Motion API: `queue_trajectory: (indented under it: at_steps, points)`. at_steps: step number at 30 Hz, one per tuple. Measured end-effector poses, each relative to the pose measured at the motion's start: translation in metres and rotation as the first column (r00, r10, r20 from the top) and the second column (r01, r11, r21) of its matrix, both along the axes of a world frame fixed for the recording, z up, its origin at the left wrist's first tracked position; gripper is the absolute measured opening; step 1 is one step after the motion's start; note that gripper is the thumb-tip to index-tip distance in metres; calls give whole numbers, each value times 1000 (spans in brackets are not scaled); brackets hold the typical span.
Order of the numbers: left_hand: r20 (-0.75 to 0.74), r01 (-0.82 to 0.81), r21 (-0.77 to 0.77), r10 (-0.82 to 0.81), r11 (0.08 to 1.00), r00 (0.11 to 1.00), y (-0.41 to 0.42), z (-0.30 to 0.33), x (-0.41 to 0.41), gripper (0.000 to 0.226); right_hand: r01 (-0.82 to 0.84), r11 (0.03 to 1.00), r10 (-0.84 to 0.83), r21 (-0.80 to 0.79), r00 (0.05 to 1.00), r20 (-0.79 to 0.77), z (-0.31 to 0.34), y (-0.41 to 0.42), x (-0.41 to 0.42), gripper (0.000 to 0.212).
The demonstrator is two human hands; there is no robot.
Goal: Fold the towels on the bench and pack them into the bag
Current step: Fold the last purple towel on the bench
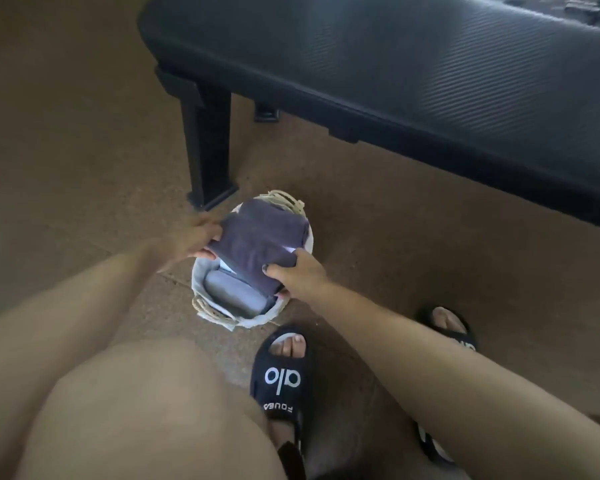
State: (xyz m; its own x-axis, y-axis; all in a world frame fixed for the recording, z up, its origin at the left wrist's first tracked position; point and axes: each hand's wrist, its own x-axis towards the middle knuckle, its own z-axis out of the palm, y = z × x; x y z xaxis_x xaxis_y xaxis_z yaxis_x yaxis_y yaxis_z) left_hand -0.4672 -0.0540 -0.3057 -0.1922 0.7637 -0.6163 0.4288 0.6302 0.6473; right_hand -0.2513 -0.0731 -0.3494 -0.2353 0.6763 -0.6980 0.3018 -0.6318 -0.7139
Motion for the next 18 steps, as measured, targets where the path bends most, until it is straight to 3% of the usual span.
queue_trajectory:
  at_steps: [4, 8, 11, 14, 18]
  points:
    - [-114, 41, -99, -52, 994, 992, 1, -41, -11, 26, -58, 997, 62, -54, 995, 73, -34, 0, -13, 35]
    - [-296, 141, -166, -186, 976, 937, -4, -76, -23, 33, -236, 971, 219, 33, 940, 262, -56, 4, -23, 43]
    - [-450, 237, -208, -308, 949, 838, -10, -93, -27, 43, -328, 943, 291, 48, 889, 355, -63, 7, -32, 45]
    - [-553, 352, -251, -432, 902, 713, -13, -100, -29, 45, -494, 868, 409, 50, 769, 491, -72, 9, -37, 51]
    - [-612, 442, -339, -551, 831, 567, -13, -101, -28, 44, -525, 850, 432, 29, 728, 533, -79, 13, -40, 47]
